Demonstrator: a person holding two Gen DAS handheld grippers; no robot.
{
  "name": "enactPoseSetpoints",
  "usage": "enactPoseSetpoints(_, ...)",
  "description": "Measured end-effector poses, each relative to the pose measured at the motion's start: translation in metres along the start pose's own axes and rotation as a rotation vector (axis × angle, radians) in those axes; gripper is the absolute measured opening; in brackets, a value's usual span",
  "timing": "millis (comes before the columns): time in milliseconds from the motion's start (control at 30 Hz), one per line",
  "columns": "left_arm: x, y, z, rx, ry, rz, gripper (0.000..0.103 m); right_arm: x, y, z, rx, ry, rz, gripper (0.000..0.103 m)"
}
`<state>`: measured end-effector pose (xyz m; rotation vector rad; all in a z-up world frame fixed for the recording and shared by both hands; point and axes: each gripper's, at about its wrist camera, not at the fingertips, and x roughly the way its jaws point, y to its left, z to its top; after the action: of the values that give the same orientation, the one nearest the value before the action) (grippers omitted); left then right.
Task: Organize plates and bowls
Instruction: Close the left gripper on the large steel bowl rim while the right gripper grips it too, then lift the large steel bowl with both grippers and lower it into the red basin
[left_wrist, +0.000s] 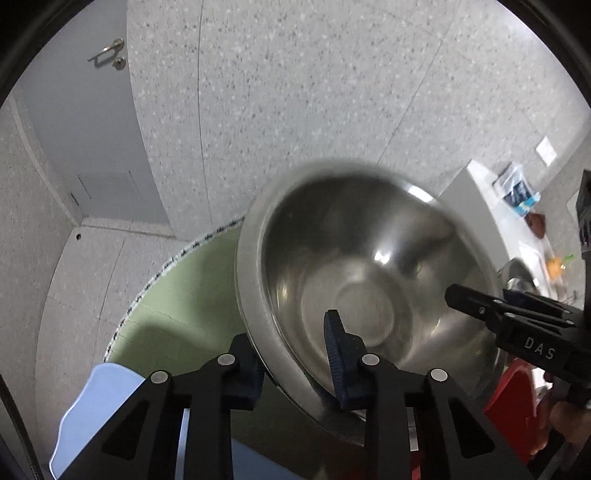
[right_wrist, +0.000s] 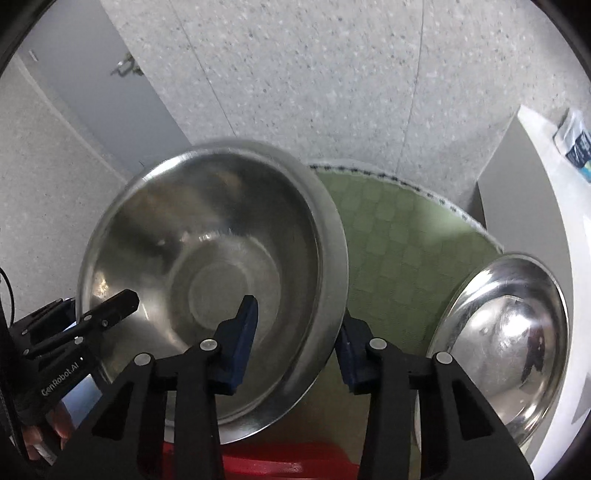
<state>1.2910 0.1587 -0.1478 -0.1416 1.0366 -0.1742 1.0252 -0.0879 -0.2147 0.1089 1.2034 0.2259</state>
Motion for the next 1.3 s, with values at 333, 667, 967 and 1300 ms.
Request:
enactPoseSetpoints(333, -0.079, -0.029, -0.036, 0.024, -0.162, 0.029, 0.027, -0.070, 0.014, -0.003, -0.041, -0.159, 0.046, 0.039)
enactPoseSetpoints(667, -0.167, -0.085, -0.154, 0.039, -0.200, 0.039, 0.027, -0.139, 0.001, -0.074, -0.110, -0.211, 0.046, 0.039)
enactPoseSetpoints(967, -0.188, -0.120, -0.235, 0.009, -0.118, 0.063, 0.027, -0.130, -0.024, -0.145, -0.126, -0.131, 0.060, 0.039)
enactPoseSetpoints(1300, -0.174, -0.142, -0.256, -0.026, -0.075, 0.116, 0.030, -0.105, -0.032, -0.186, -0.192, -0.075, 0.047, 0.041)
